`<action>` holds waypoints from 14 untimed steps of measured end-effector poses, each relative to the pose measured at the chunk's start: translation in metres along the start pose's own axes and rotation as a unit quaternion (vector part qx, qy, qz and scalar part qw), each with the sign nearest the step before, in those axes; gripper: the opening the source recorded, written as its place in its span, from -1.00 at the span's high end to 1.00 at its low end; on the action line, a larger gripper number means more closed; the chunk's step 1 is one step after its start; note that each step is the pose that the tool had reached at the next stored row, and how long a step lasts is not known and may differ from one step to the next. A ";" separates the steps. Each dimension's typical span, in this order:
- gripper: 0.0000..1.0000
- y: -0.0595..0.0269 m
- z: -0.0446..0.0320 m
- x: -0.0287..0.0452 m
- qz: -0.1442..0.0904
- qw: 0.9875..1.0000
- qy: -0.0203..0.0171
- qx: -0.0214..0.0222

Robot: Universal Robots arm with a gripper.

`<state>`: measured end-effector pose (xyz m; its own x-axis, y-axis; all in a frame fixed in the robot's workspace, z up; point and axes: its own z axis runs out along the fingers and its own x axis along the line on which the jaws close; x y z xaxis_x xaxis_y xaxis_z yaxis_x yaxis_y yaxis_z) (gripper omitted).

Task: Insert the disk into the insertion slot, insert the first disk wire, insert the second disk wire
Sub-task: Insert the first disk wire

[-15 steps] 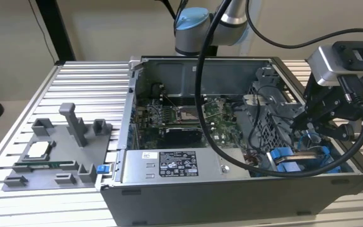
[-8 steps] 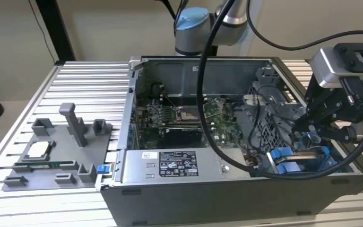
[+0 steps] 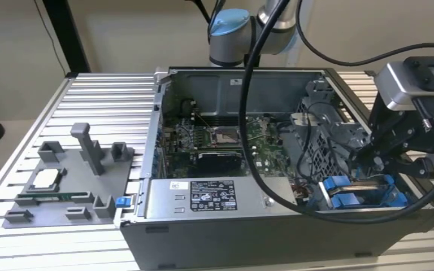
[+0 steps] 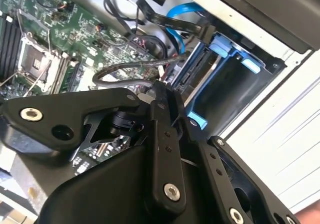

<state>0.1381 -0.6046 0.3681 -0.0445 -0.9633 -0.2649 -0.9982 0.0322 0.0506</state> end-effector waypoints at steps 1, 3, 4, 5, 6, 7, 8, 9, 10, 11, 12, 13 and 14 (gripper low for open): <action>1.00 -0.0002 0.0000 0.0010 0.000 1.000 0.003 0.000; 1.00 -0.0005 0.0003 0.0030 0.000 1.000 0.007 0.000; 1.00 -0.0006 0.0007 0.0039 0.000 1.000 0.009 0.001; 1.00 -0.0007 0.0009 0.0046 0.000 1.000 0.012 0.001; 1.00 -0.0008 0.0012 0.0051 0.000 1.000 0.015 0.002; 1.00 -0.0008 0.0019 0.0054 0.000 1.000 0.017 0.003; 1.00 -0.0008 0.0028 0.0057 0.000 1.000 0.018 0.005; 1.00 -0.0009 0.0032 0.0058 -0.001 1.000 0.018 0.007; 1.00 -0.0010 0.0035 0.0059 -0.002 1.000 0.019 0.010; 1.00 -0.0012 0.0036 0.0059 -0.002 1.000 0.020 0.012; 1.00 -0.0013 0.0037 0.0059 -0.003 1.000 0.021 0.014; 1.00 -0.0016 0.0038 0.0059 -0.003 1.000 0.026 0.016; 1.00 -0.0018 0.0038 0.0059 -0.003 0.999 0.033 0.017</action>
<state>0.1394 -0.6093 0.3628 -0.0371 -0.9788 -0.2013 -0.9993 0.0346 0.0160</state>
